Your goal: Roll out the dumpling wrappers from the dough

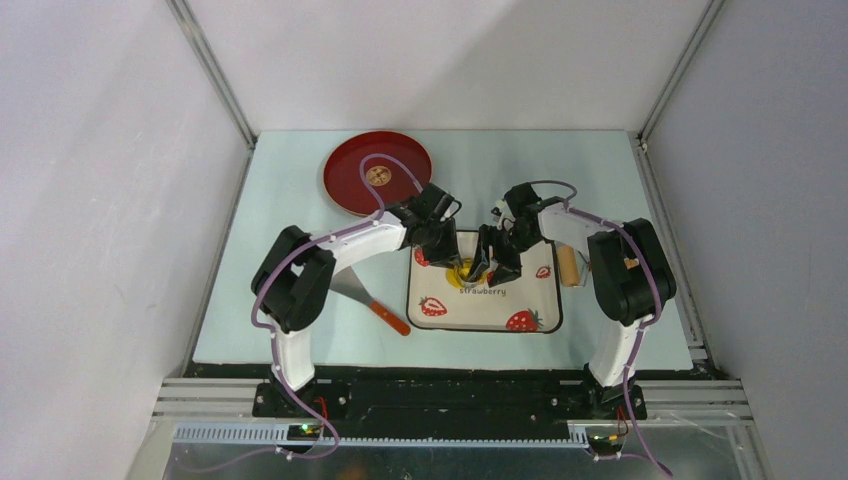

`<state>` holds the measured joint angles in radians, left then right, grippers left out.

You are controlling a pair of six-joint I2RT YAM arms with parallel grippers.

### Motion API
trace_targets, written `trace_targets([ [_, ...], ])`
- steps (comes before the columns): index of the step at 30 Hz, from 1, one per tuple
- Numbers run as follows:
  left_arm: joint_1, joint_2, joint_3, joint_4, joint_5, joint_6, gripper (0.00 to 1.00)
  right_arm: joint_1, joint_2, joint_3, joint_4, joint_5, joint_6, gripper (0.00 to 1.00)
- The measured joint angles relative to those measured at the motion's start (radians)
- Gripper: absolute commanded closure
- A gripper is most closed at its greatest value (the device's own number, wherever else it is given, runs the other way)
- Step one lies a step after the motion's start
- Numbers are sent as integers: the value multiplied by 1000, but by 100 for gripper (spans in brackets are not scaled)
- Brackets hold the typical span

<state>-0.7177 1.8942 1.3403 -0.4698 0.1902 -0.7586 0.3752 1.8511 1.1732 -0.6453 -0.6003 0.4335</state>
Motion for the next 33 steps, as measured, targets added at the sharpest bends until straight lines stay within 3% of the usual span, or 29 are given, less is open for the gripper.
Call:
trace_targets([
  [13, -20, 0, 0, -1, -4, 3, 96, -11, 0, 0, 3, -3, -1, 45],
  [25, -20, 3, 0, -1, -4, 8, 81, -15, 0, 0, 4, 2, -1, 54],
  [33, -20, 4, 0, -5, -15, 9, 87, -19, 0, 0, 10, 13, 0, 69],
])
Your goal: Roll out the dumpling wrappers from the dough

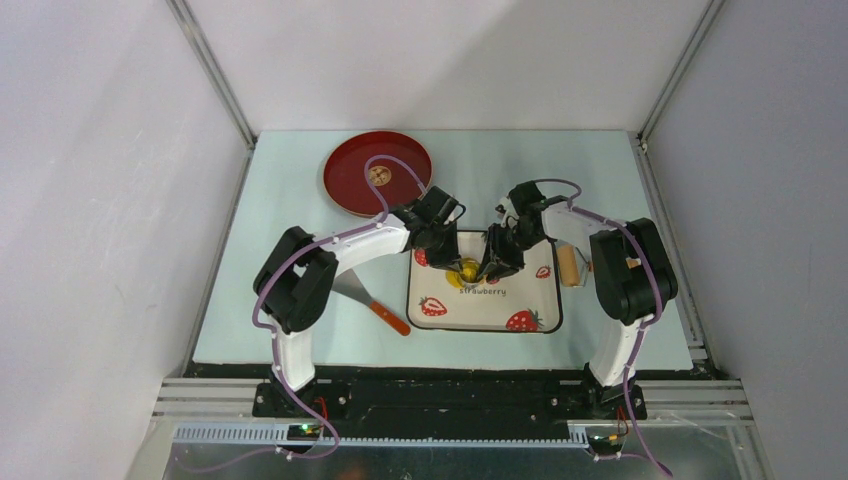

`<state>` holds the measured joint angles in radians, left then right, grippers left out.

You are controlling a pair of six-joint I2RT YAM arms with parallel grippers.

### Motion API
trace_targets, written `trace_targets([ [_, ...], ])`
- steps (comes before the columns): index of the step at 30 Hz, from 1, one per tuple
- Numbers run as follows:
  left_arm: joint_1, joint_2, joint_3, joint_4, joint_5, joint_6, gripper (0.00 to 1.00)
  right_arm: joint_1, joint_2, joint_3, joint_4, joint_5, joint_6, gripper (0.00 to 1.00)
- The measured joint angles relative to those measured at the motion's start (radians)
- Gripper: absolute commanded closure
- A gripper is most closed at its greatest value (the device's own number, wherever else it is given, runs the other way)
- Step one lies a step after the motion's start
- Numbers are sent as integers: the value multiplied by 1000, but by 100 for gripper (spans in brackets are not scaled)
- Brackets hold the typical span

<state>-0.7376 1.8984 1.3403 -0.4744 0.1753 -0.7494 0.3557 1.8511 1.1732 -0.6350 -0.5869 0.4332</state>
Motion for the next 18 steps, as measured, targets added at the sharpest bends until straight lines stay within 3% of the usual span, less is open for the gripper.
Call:
trace_targets([
  [7, 0, 11, 0, -2, -5, 7, 87, 2, 7, 1, 16, 2, 1, 80],
  [13, -2, 19, 0, -6, -5, 16, 95, 13, 31, 27, 11, 10, 0, 85],
  [18, -2, 19, 0, -5, -6, 17, 100, 16, 32, 35, -1, 20, 0, 99],
])
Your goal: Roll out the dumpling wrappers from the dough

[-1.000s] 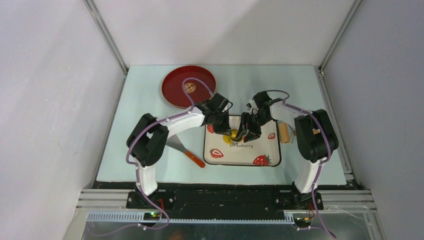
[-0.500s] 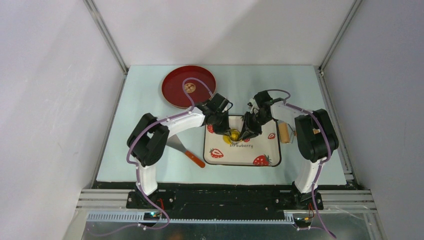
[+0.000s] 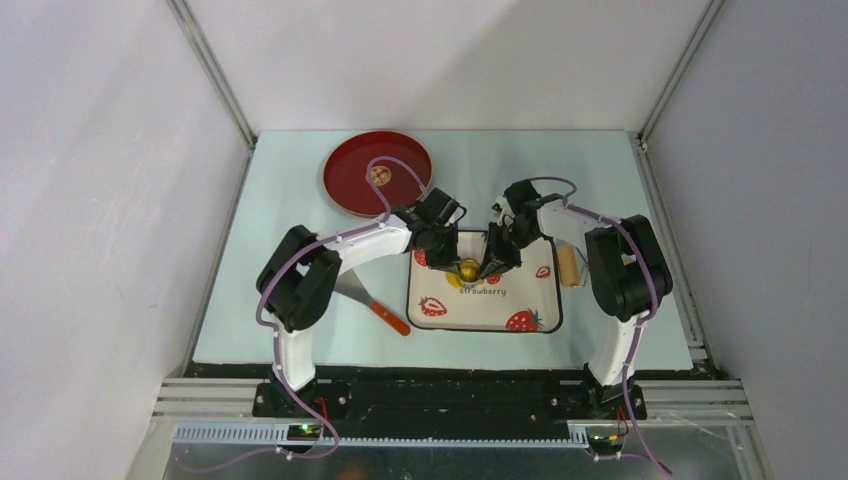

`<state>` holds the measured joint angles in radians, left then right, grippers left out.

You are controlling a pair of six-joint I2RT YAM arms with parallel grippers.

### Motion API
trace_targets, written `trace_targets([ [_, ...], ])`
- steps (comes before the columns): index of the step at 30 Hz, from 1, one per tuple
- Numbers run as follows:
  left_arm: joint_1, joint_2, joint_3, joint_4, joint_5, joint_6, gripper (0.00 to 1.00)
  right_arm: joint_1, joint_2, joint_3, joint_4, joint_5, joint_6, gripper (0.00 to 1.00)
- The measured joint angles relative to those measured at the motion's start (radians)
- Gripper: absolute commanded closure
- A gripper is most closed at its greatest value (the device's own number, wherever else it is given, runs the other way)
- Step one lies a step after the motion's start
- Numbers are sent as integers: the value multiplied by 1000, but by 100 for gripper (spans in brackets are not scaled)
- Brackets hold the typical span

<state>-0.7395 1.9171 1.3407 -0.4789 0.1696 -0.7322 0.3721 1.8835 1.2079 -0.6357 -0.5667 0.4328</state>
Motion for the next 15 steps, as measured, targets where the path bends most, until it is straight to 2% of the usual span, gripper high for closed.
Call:
trace_targets([
  [15, -2, -20, 2, -3, -21, 0, 100, 10, -6, 29, -27, 26, 0, 100],
])
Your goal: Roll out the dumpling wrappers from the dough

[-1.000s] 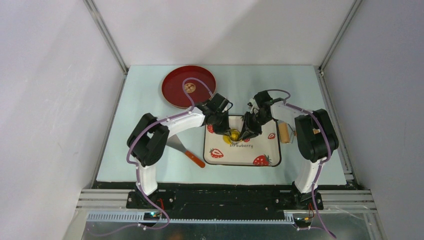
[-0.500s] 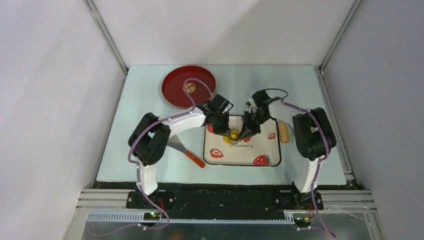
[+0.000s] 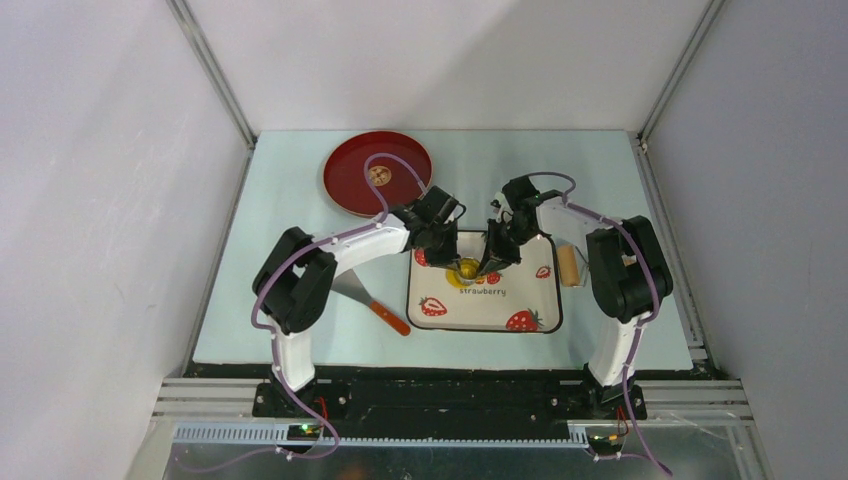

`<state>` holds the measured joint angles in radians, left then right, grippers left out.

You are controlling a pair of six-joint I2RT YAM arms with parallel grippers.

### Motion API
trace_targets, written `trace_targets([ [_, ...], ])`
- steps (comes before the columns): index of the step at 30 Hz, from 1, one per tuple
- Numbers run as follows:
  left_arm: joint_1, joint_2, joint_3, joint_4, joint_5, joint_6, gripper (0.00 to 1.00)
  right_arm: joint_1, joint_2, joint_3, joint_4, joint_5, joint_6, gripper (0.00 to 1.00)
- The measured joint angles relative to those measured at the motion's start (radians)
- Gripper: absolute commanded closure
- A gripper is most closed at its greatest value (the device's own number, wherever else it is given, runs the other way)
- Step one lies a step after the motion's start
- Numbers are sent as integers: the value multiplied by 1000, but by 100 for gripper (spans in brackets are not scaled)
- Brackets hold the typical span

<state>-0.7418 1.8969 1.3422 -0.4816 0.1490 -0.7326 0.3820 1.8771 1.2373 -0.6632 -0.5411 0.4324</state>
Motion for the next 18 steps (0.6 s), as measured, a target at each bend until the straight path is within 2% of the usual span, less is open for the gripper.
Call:
trace_targets([
  [18, 3, -17, 1, 1, -15, -1, 100, 2, -18, 16, -10, 14, 0, 100],
])
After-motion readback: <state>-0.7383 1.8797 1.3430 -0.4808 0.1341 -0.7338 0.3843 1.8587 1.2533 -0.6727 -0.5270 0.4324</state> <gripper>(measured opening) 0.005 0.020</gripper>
